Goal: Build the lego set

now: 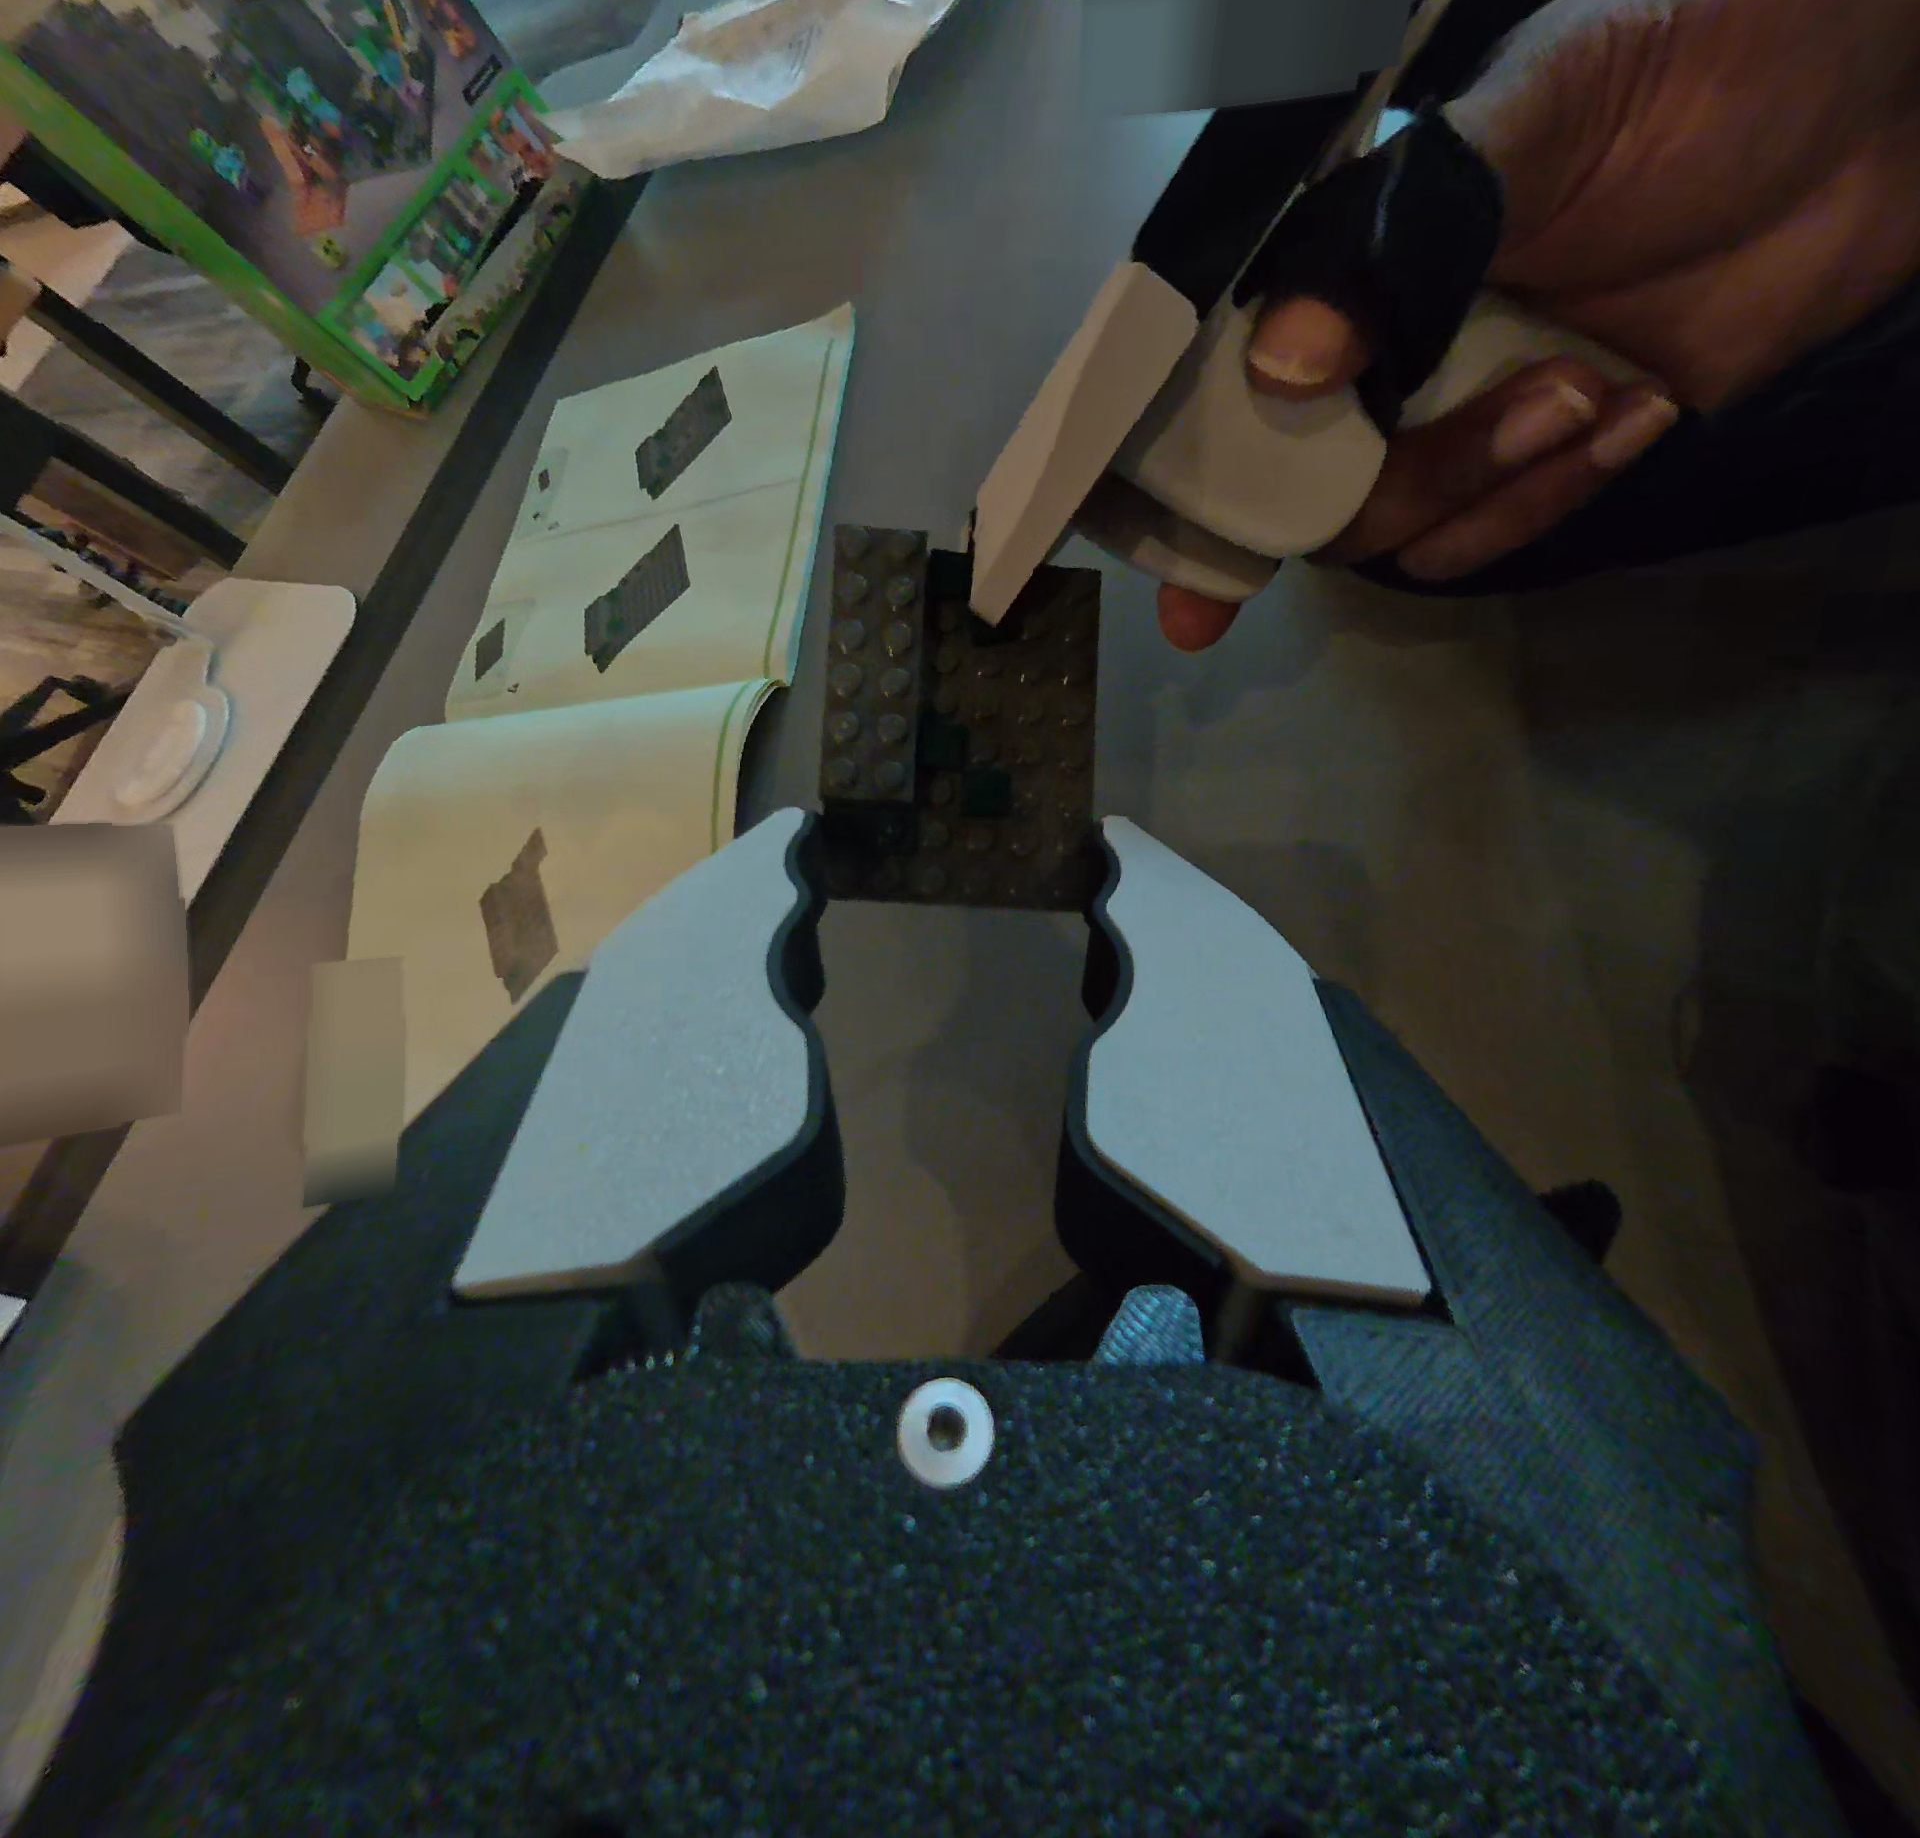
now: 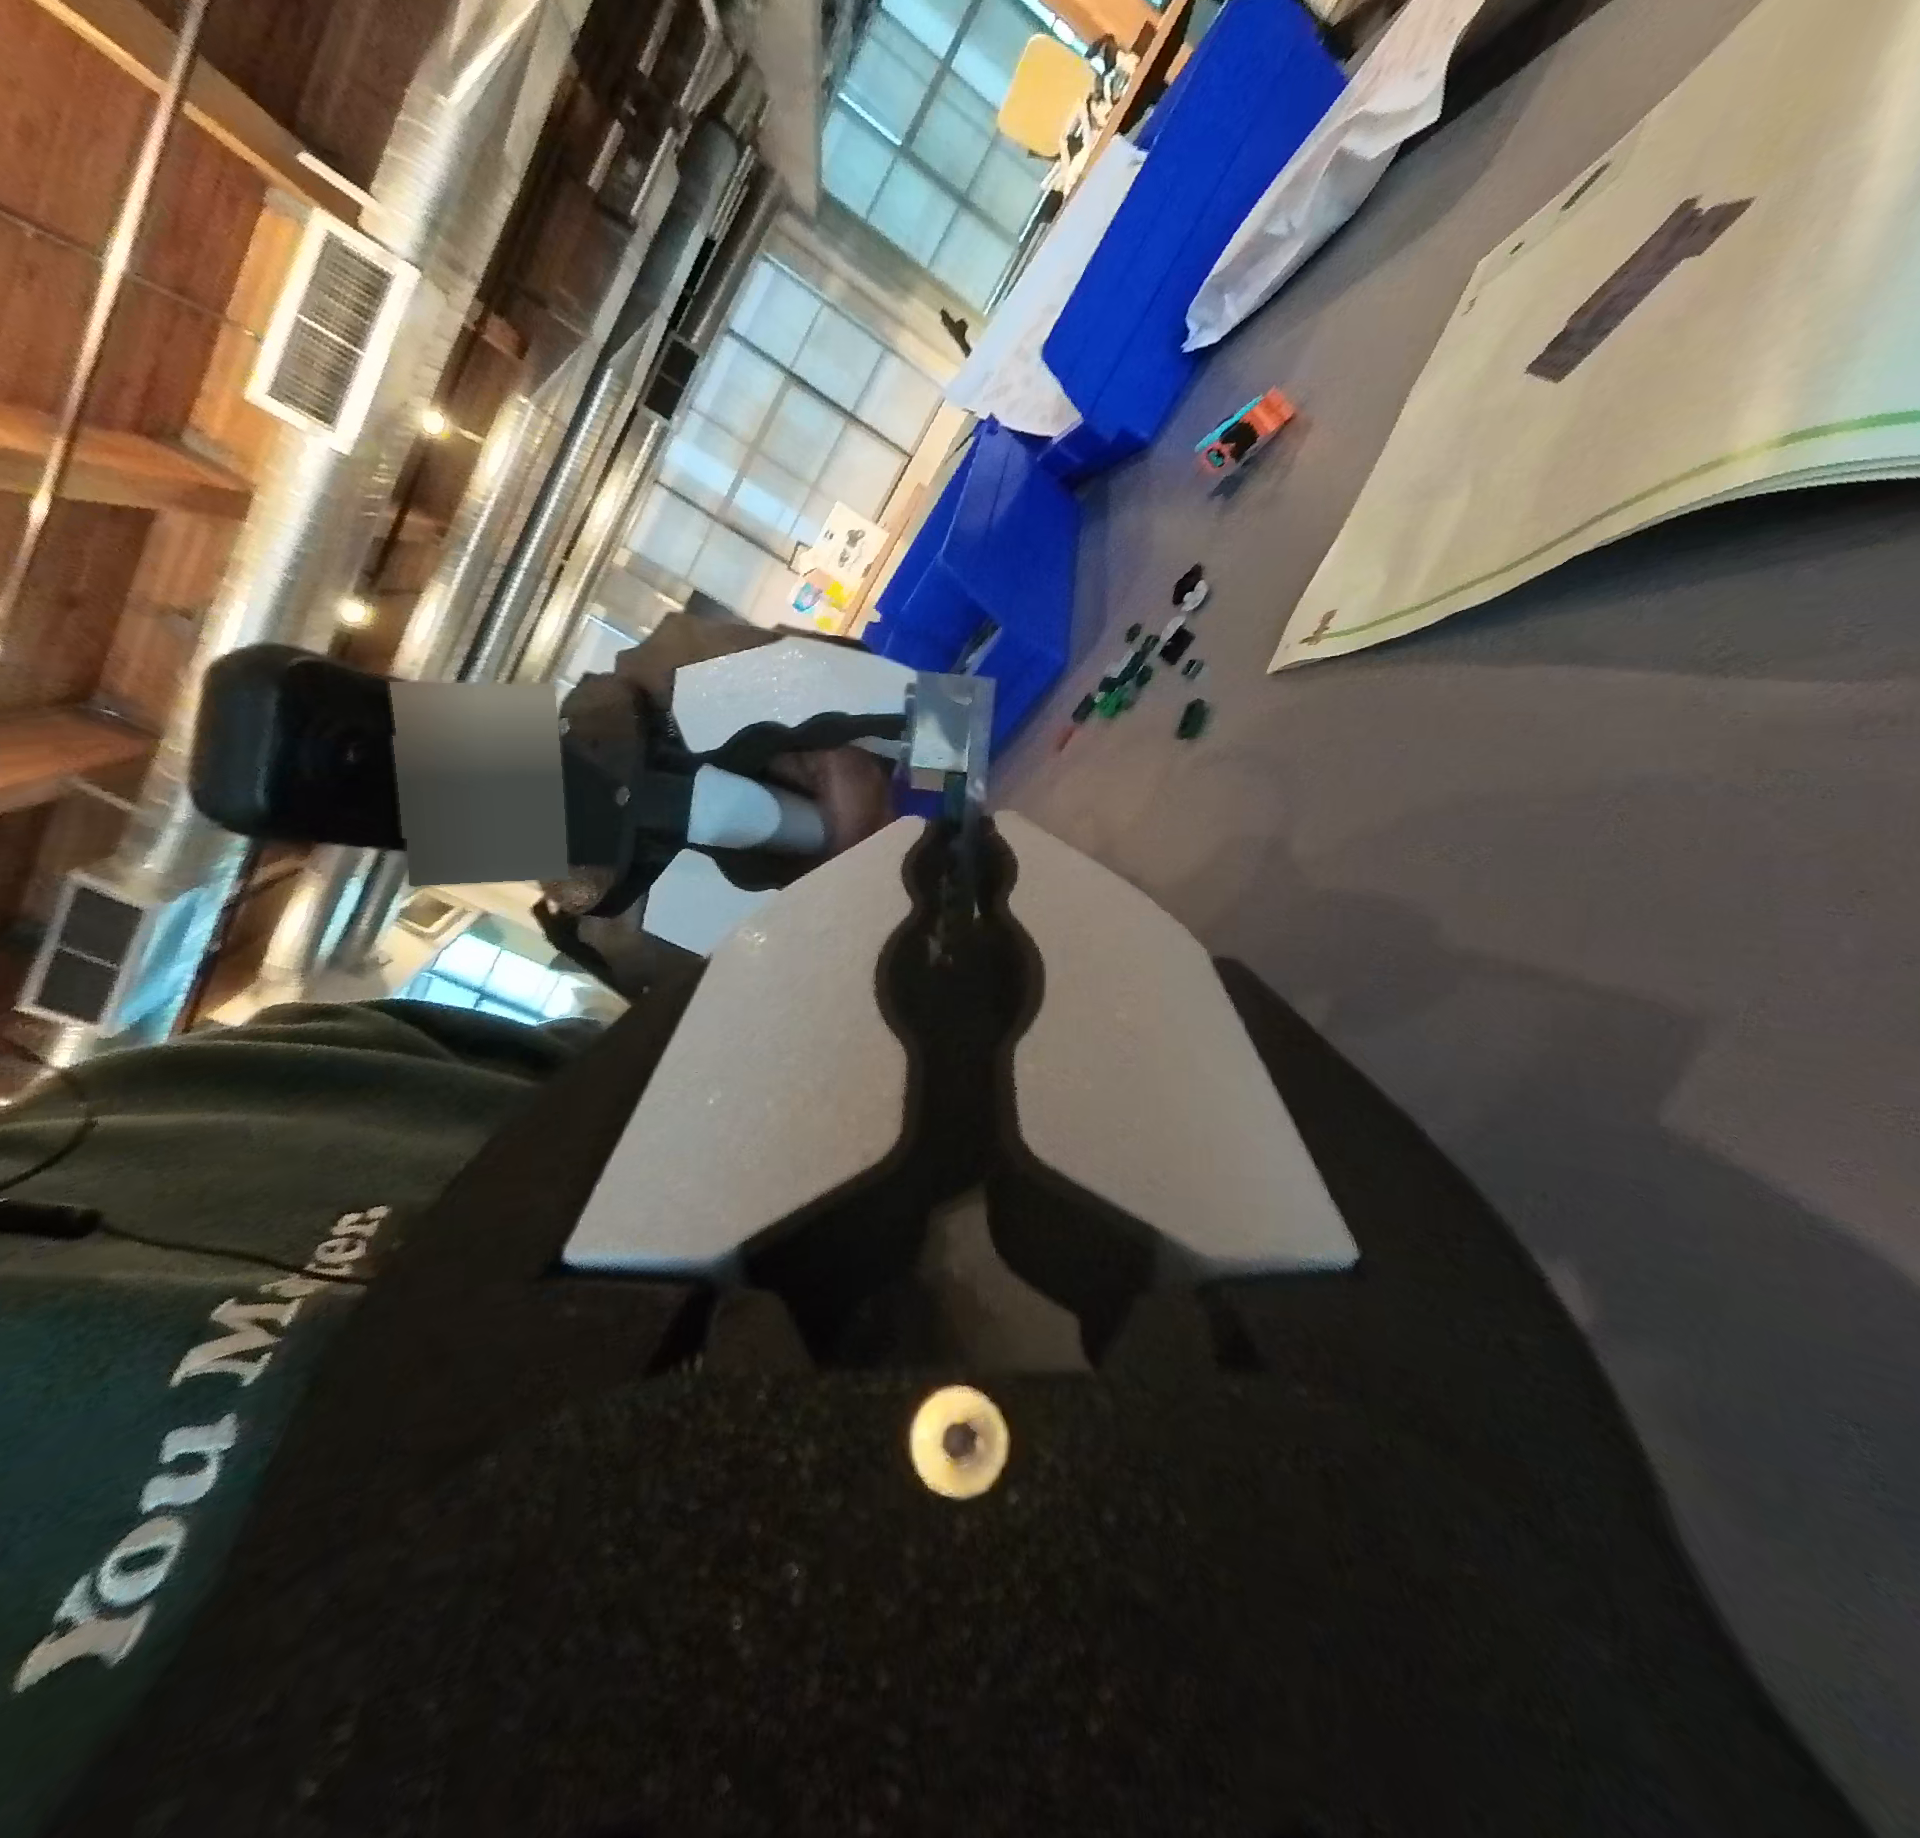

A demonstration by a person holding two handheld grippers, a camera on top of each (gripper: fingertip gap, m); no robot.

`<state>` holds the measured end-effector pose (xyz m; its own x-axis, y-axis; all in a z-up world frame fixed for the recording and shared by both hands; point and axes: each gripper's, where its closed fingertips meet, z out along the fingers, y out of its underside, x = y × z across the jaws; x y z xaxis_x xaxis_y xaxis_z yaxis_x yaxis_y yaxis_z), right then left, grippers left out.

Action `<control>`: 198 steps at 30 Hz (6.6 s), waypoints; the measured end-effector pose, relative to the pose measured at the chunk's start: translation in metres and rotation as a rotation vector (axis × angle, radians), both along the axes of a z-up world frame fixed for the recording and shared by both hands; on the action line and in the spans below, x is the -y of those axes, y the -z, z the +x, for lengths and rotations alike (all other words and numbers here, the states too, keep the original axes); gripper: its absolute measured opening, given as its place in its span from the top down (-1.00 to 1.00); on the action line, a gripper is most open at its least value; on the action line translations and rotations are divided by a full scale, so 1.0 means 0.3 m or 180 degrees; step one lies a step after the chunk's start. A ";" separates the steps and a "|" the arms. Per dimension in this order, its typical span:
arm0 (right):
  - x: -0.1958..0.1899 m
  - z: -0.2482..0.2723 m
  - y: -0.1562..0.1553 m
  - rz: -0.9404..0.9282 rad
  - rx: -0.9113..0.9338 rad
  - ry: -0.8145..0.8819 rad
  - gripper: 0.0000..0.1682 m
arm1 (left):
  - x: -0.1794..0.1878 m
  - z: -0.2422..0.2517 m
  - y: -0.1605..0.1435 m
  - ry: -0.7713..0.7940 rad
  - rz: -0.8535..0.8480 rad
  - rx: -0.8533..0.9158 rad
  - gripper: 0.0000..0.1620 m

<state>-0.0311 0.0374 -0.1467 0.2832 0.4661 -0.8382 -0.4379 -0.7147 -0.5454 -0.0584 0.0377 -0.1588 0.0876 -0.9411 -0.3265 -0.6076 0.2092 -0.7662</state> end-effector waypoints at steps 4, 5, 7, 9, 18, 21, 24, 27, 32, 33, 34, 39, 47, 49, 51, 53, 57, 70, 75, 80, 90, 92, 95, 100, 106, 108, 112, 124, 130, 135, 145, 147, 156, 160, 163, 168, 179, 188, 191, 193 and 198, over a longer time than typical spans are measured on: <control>0.005 -0.001 0.012 0.0086 0.0114 0.0018 0.93 | -0.004 -0.003 0.002 -0.0071 -0.0061 0.0052 0.80; 0.009 -0.004 0.017 0.0088 0.0137 0.0001 0.93 | -0.012 -0.008 -0.015 -0.0082 -0.0013 0.0162 0.82; 0.015 -0.009 -0.003 0.0134 0.0060 0.0006 0.93 | -0.012 -0.012 -0.014 -0.0074 -0.0056 0.0155 0.82; 0.021 -0.011 -0.017 0.0134 -0.0006 -0.0017 0.93 | -0.006 -0.013 -0.010 -0.0038 0.0144 0.0066 0.81; 0.024 0.008 -0.033 -0.0028 -0.0408 -0.0107 0.94 | -0.022 -0.023 -0.016 -0.0137 -0.0643 0.0544 0.52; 0.029 0.019 -0.060 0.0001 -0.0616 -0.0173 0.94 | -0.005 -0.021 -0.040 -0.0140 -0.1646 0.1098 0.54; 0.030 0.029 -0.083 0.0045 -0.0805 -0.0243 0.94 | 0.014 -0.014 -0.043 -0.0070 -0.2469 0.1414 0.58; 0.029 0.027 -0.088 0.0043 -0.0880 -0.0290 0.94 | 0.042 0.002 -0.084 0.0131 -0.3176 0.1775 0.64; 0.022 0.026 -0.092 0.0029 -0.1018 -0.0305 0.94 | 0.063 0.029 -0.103 0.0261 -0.3664 0.1985 0.91; 0.019 0.028 -0.091 0.0031 -0.1027 -0.0290 0.94 | 0.057 0.031 -0.105 0.0237 -0.3684 0.2027 0.92; 0.017 0.031 -0.092 0.0047 -0.1020 -0.0269 0.94 | 0.056 0.033 -0.105 0.0225 -0.3725 0.2040 0.92; 0.011 0.038 -0.095 0.0175 -0.0885 -0.0194 0.94 | 0.048 0.042 -0.100 0.0125 -0.3896 0.2120 0.94; 0.028 0.031 -0.104 0.0516 -0.0494 -0.0291 0.85 | 0.046 0.044 -0.109 0.0114 -0.4014 0.2193 0.94; 0.028 0.029 -0.105 0.0551 -0.0458 -0.0258 0.86 | 0.050 0.046 -0.112 0.0147 -0.4050 0.2203 0.94; 0.023 0.032 -0.101 0.0561 -0.0452 -0.0210 0.93 | 0.052 0.049 -0.113 0.0142 -0.4034 0.2207 0.94; 0.021 0.033 -0.099 0.0554 -0.0462 -0.0180 0.93 | 0.050 0.050 -0.111 0.0126 -0.4043 0.2218 0.94; 0.012 0.032 -0.085 0.0481 -0.0550 -0.0061 0.94 | 0.039 0.048 -0.102 0.0028 -0.4143 0.2310 0.94; 0.021 0.145 -0.129 0.2233 0.1858 -0.0409 0.90 | 0.009 0.011 -0.077 -0.0132 -0.4264 0.2428 0.94; 0.035 0.085 -0.072 0.3190 0.3360 -0.1220 0.91 | 0.012 0.031 -0.036 -0.0227 -0.4383 0.2225 0.94; 0.026 0.027 -0.015 0.3568 0.3949 -0.1771 0.89 | 0.016 0.038 -0.014 -0.0343 -0.4372 0.2096 0.94; 0.002 0.014 -0.004 0.3621 0.4335 -0.2131 0.93 | 0.021 0.026 -0.033 -0.0281 -0.4365 0.2107 0.94; 0.002 0.011 -0.011 0.3628 0.4350 -0.2102 0.94 | 0.023 0.023 -0.040 -0.0244 -0.4339 0.2114 0.94; 0.003 0.008 -0.015 0.3660 0.4396 -0.1984 0.99 | 0.028 0.021 -0.046 -0.0199 -0.4387 0.2130 0.94; 0.015 0.007 -0.011 0.3579 0.4363 -0.1821 0.95 | 0.033 0.020 -0.037 -0.0195 -0.4412 0.2110 0.94; 0.019 0.032 -0.094 0.3398 0.3940 -0.1733 0.66 | 0.042 0.021 -0.045 -0.0132 -0.4469 0.2073 0.94; 0.003 0.047 -0.080 0.3252 0.3827 -0.1841 0.54 | 0.050 0.024 -0.045 -0.0100 -0.4487 0.2044 0.94; 0.026 0.016 -0.061 0.2935 0.3013 -0.1983 0.53 | 0.065 0.025 -0.048 -0.0047 -0.4478 0.1999 0.94; 0.046 0.008 -0.038 0.3242 0.3097 -0.2121 0.60 | 0.095 0.020 -0.049 0.0102 -0.4593 0.1923 0.94; 0.057 0.009 -0.049 0.3376 0.3183 -0.2090 0.61 | 0.103 0.021 -0.060 0.0160 -0.4612 0.1929 0.94; 0.063 0.008 -0.054 0.3388 0.3217 -0.1941 0.61 | 0.104 0.019 -0.066 0.0169 -0.4625 0.1959 0.94; 0.066 0.016 -0.114 0.3417 0.3209 -0.1535 0.79 | 0.097 0.022 -0.109 0.0249 -0.4421 0.2037 0.94; 0.062 0.019 -0.147 0.3354 0.3041 -0.1434 0.61 | 0.078 0.018 -0.133 0.0261 -0.4378 0.2081 0.95; 0.049 0.020 -0.128 0.3399 0.3241 -0.1483 0.58 | 0.075 0.024 -0.140 0.0277 -0.4412 0.2032 0.94; 0.054 0.016 -0.129 0.3431 0.3279 -0.1572 0.59 | 0.083 0.021 -0.142 0.0285 -0.4445 0.2038 0.94; 0.054 0.014 -0.130 0.3468 0.3314 -0.1571 0.59 | 0.084 0.019 -0.144 0.0285 -0.4480 0.2066 0.94; 0.056 0.013 -0.121 0.3471 0.3387 -0.1446 0.60 | 0.084 0.017 -0.139 0.0245 -0.4483 0.2095 0.94; 0.067 0.015 -0.118 0.3402 0.3395 -0.1122 0.60 | 0.088 0.020 -0.140 0.0252 -0.4461 0.2157 0.94; 0.074 0.015 -0.114 0.3355 0.3348 -0.0957 0.61 | 0.090 0.022 -0.140 0.0243 -0.4445 0.2189 0.94; 0.074 0.015 -0.113 0.3338 0.3341 -0.0944 0.60 | 0.091 0.023 -0.140 0.0245 -0.4449 0.2193 0.94; 0.074 0.014 -0.115 0.3336 0.3330 -0.0918 0.61 | 0.090 0.022 -0.140 0.0243 -0.4442 0.2208 0.94; 0.077 0.012 -0.108 0.3304 0.3303 -0.0899 0.61 | 0.092 0.021 -0.134 0.0222 -0.4453 0.2228 0.94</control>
<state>-0.0274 0.0144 -0.1143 0.3310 0.8522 0.4052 0.5359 0.1837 -0.8240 -0.0521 0.0100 -0.1184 -0.2130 -0.4590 0.8626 -0.0810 -0.8715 -0.4837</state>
